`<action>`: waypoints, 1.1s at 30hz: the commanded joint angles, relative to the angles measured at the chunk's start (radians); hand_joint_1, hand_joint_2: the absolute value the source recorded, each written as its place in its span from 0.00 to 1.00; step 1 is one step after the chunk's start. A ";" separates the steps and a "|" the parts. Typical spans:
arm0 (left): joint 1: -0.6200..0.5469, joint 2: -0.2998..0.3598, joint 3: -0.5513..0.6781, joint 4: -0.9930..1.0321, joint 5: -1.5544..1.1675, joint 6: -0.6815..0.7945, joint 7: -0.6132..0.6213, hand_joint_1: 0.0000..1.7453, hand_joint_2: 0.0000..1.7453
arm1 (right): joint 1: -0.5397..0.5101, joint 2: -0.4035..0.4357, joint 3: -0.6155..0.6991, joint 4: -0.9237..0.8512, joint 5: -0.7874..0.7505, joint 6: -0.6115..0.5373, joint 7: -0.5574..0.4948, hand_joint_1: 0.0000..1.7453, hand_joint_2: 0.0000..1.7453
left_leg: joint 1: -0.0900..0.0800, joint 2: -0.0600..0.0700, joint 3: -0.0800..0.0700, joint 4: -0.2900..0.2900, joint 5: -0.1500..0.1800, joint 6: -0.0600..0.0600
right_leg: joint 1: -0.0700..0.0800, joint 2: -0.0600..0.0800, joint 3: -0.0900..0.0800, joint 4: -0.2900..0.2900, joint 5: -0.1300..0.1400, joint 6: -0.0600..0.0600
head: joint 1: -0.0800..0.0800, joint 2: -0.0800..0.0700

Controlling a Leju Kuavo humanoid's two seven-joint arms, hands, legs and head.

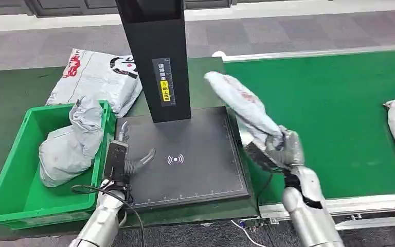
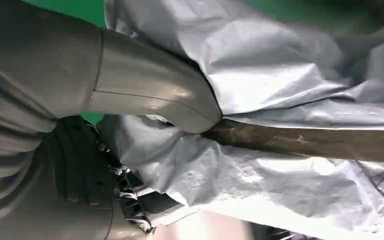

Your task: Moved the parcel from conveyor to table for the left to box.

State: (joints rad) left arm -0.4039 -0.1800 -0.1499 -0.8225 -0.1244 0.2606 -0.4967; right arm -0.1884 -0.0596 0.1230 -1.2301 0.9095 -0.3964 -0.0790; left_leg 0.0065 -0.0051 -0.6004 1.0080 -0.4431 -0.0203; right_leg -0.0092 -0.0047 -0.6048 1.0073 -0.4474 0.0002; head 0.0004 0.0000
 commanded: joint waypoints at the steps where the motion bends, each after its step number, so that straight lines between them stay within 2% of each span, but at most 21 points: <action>1: -0.052 0.002 0.037 0.052 -0.008 -0.001 0.007 0.00 1.00 | 0.028 0.066 0.279 -0.080 0.016 0.071 0.013 1.00 1.00 | 0.000 0.002 0.003 -0.002 -0.001 0.000 | 0.000 0.002 0.002 -0.002 0.000 0.000 | 0.000 0.000; 4: -0.058 0.001 0.032 0.058 -0.012 -0.001 0.009 0.00 1.00 | 0.030 0.071 0.320 -0.077 0.030 0.095 0.007 1.00 1.00 | 0.001 0.004 0.002 -0.001 -0.001 0.000 | 0.000 0.004 0.002 -0.001 0.000 0.000 | 0.000 0.000; 7: -0.079 -0.008 0.030 0.075 -0.015 0.002 0.018 0.00 1.00 | 0.038 0.096 0.399 -0.055 0.032 0.168 0.009 1.00 1.00 | 0.001 0.004 0.004 -0.003 -0.001 0.000 | 0.000 0.004 0.003 -0.003 0.000 -0.001 | 0.000 0.000; 8: -0.084 -0.010 0.030 0.079 -0.015 0.001 0.020 0.00 1.00 | 0.036 0.098 0.423 -0.041 0.035 0.177 0.014 1.00 1.00 | 0.001 0.002 0.001 0.000 0.000 0.000 | 0.000 0.002 0.000 -0.001 0.000 -0.001 | 0.000 0.000; 11: -0.094 -0.020 0.026 0.088 -0.021 -0.002 0.027 0.00 1.00 | 0.028 0.088 0.494 0.007 0.047 0.256 0.044 1.00 1.00 | 0.001 0.002 0.003 -0.001 -0.001 0.000 | 0.000 0.003 0.002 -0.002 0.000 0.000 | 0.000 0.000; 20: -0.099 -0.022 0.024 0.092 -0.024 0.000 0.031 0.00 1.00 | 0.025 0.086 0.500 0.019 0.044 0.256 0.039 1.00 1.00 | 0.001 0.002 0.003 -0.002 -0.001 0.000 | 0.000 0.003 0.002 -0.002 0.000 0.000 | 0.000 0.000; 22: -0.114 -0.027 0.022 0.107 -0.028 -0.006 0.036 0.00 1.00 | 0.016 0.083 0.530 0.045 0.045 0.332 0.068 1.00 1.00 | 0.001 0.002 0.003 -0.002 -0.001 0.000 | 0.001 0.003 0.003 -0.003 0.000 0.000 | 0.000 0.000; 27: -0.145 -0.048 0.014 0.126 -0.037 0.002 0.061 0.00 1.00 | -0.014 0.102 0.571 0.141 0.058 0.352 0.098 1.00 1.00 | 0.001 0.001 0.003 -0.002 0.000 0.000 | 0.000 0.002 0.003 -0.002 0.000 0.000 | 0.000 0.000; 28: -0.148 -0.052 0.015 0.126 -0.040 0.007 0.066 0.00 1.00 | -0.013 0.103 0.563 0.137 0.057 0.338 0.106 0.00 1.00 | 0.001 0.001 0.004 -0.002 0.000 0.000 | 0.001 0.002 0.004 -0.003 0.000 0.000 | 0.000 0.000; 33: -0.130 -0.056 0.034 0.083 -0.078 0.022 0.068 0.00 1.00 | 0.007 0.078 0.509 0.033 0.075 0.291 0.161 0.00 1.00 | 0.001 0.001 0.004 -0.002 0.000 0.000 | 0.000 0.002 0.003 -0.003 0.000 0.000 | 0.000 0.000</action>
State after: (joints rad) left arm -0.4961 -0.2239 -0.1469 -0.7710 -0.1641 0.2628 -0.4410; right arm -0.1681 0.0450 0.6283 -1.2154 0.9701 -0.0656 0.0271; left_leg 0.0067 -0.0044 -0.5994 1.0079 -0.4434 -0.0209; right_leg -0.0095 -0.0028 -0.6046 1.0072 -0.4474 -0.0002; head 0.0004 0.0000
